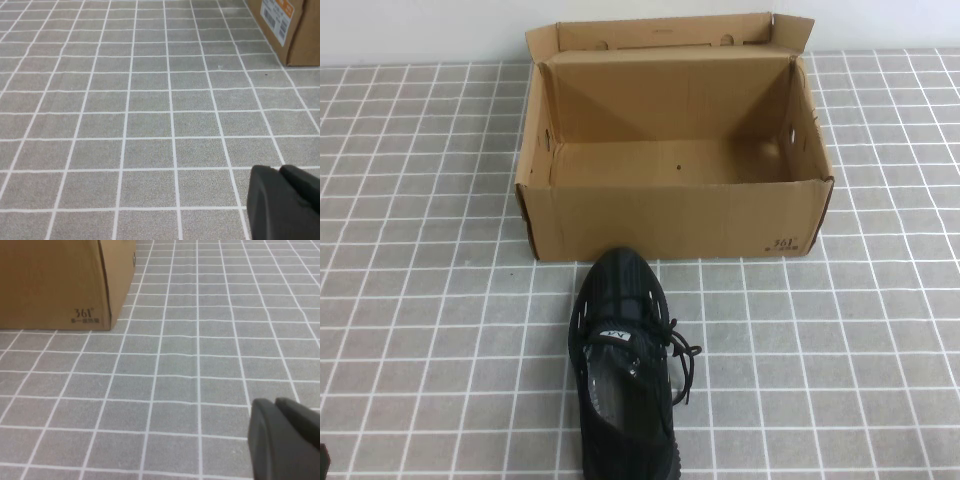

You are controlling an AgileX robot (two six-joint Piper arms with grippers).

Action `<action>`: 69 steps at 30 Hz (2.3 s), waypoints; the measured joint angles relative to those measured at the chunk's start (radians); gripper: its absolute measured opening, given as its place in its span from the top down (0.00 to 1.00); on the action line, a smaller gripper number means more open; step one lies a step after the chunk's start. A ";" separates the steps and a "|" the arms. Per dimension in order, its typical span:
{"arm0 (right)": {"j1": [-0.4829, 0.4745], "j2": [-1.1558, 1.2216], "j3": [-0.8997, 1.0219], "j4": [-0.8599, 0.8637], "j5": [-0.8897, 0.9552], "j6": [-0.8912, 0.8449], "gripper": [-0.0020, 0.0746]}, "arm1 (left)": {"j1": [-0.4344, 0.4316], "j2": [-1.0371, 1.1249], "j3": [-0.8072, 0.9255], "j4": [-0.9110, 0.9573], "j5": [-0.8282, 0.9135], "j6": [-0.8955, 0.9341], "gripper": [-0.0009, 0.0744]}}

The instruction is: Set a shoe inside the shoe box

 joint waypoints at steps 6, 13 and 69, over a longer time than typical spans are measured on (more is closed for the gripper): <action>0.000 0.000 0.000 0.000 0.000 0.000 0.99 | 0.000 0.000 0.000 0.000 0.000 0.000 0.99; 0.000 0.000 0.000 0.000 0.000 0.000 0.99 | 0.000 0.000 0.000 0.000 0.000 0.000 0.99; 0.000 0.000 0.000 0.723 -0.333 0.026 0.99 | 0.000 0.000 0.000 0.000 0.000 0.000 0.99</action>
